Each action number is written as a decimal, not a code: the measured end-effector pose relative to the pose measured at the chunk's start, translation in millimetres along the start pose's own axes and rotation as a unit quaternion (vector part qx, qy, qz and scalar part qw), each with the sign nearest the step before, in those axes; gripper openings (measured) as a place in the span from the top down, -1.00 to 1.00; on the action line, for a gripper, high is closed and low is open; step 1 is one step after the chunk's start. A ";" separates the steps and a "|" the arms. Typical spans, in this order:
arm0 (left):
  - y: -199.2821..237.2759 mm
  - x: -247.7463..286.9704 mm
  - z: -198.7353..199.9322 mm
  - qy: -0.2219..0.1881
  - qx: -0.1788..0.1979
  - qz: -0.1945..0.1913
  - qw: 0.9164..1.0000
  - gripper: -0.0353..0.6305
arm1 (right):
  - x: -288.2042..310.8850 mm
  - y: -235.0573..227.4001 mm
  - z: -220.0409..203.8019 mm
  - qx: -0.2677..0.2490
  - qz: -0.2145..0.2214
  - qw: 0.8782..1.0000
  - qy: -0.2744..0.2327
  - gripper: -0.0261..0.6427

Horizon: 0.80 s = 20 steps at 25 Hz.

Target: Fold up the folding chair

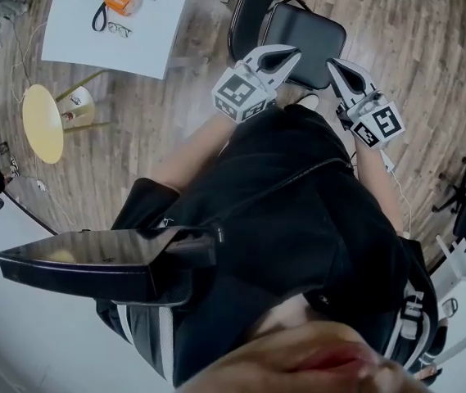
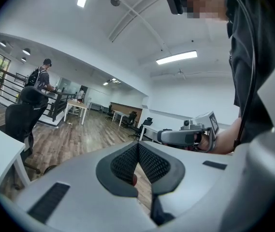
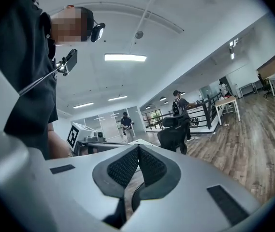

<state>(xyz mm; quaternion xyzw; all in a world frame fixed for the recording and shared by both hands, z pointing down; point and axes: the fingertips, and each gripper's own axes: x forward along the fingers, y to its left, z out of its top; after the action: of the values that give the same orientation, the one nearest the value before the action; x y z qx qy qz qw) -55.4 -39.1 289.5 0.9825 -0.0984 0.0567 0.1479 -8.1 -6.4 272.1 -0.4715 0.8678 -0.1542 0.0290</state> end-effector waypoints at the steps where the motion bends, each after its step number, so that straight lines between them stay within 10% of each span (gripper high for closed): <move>1: -1.2 5.8 -1.2 0.003 0.001 0.005 1.000 0.91 | -2.2 -3.9 -2.5 -0.004 0.007 1.000 0.004 0.90; 10: 12.5 43.0 -26.8 0.064 -0.014 0.058 0.996 0.91 | -10.5 -54.7 -33.2 0.012 0.049 0.998 0.023 0.90; 20: 137.9 37.5 -86.8 0.148 -0.082 0.116 0.979 0.91 | 25.5 -107.0 -109.8 0.106 0.032 0.994 0.009 0.89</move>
<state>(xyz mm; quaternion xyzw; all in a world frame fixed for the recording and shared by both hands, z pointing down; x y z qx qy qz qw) -55.0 -148.7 415.7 0.9295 -0.1925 0.2104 0.2338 42.9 -55.4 410.5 -0.4361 0.8614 -0.2489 0.0763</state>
